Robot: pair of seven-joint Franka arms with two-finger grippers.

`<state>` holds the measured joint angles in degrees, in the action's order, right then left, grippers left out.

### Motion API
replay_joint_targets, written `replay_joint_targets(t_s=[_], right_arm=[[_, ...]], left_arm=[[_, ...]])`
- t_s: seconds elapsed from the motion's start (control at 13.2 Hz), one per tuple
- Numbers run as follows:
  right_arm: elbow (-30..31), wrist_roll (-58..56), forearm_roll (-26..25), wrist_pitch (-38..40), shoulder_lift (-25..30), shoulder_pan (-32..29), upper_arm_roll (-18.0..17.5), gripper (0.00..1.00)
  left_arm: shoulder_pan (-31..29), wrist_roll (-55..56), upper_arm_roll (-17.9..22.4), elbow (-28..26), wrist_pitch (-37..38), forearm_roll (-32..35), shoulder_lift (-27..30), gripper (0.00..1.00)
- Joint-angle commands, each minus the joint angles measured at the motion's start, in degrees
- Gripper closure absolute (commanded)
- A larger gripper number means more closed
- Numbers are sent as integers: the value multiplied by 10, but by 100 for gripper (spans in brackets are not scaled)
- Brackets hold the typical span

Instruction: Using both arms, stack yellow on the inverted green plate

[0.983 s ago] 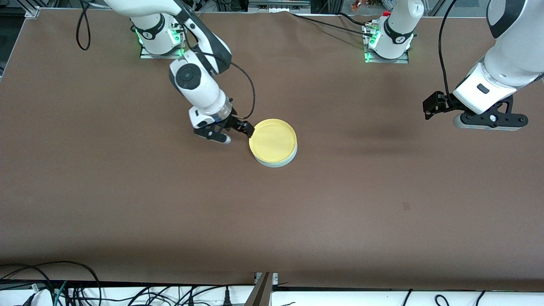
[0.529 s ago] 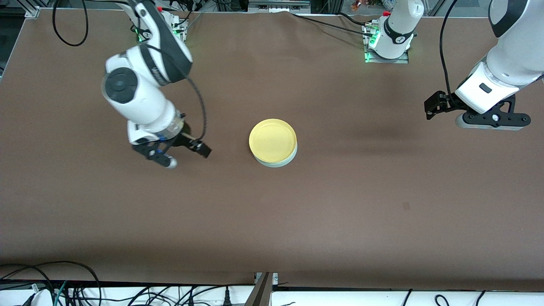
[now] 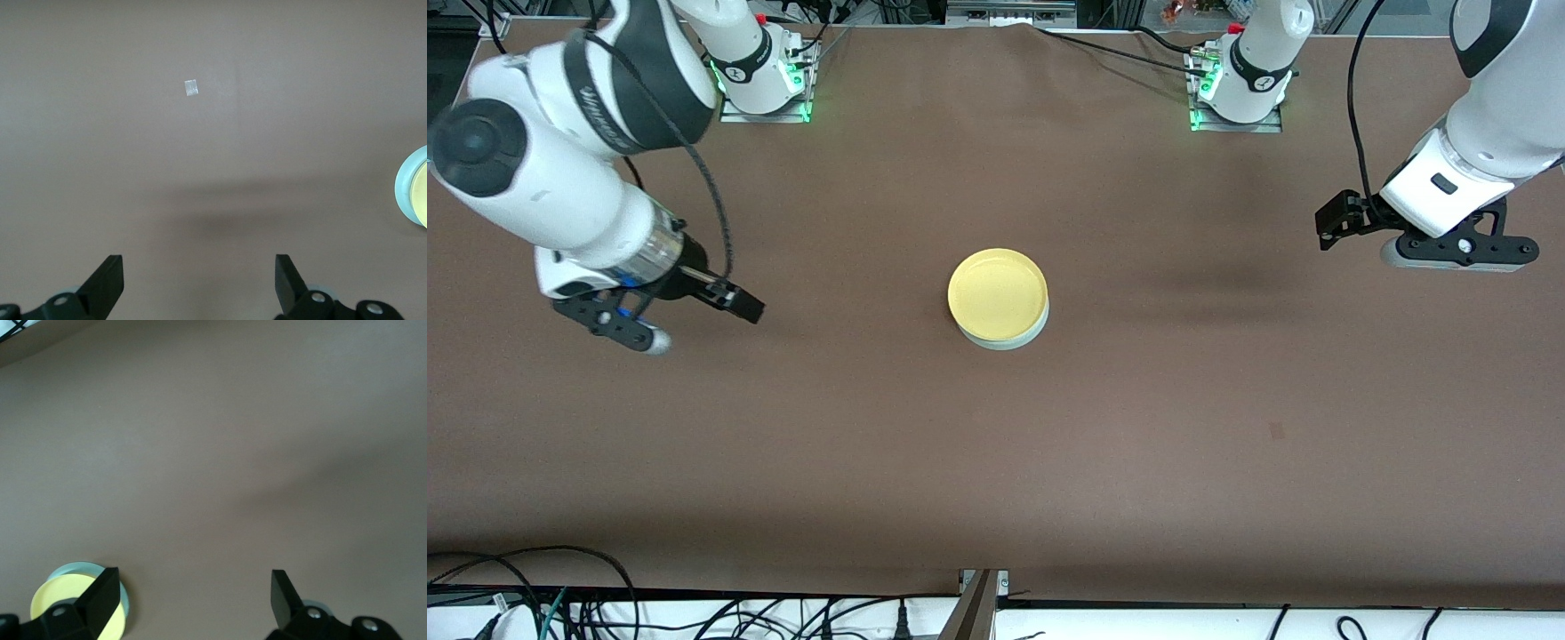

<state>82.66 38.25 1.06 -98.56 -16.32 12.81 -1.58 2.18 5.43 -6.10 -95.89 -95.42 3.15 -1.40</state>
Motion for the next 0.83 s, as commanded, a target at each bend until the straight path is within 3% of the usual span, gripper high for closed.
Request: replay_joint_targets(t_s=[0.0,0.38,0.76], right_arm=[[-9,-49,-3,40,21,3,25,0],[92,-212,0,85,147,-57,26,0],[93,-295,-7,164,167,-65,28,0]], left_arm=[[-2,-2,0,6,11,0,4,0],[-2,-2,0,6,11,0,4,0],[-1,-2,0,6,11,0,4,0]])
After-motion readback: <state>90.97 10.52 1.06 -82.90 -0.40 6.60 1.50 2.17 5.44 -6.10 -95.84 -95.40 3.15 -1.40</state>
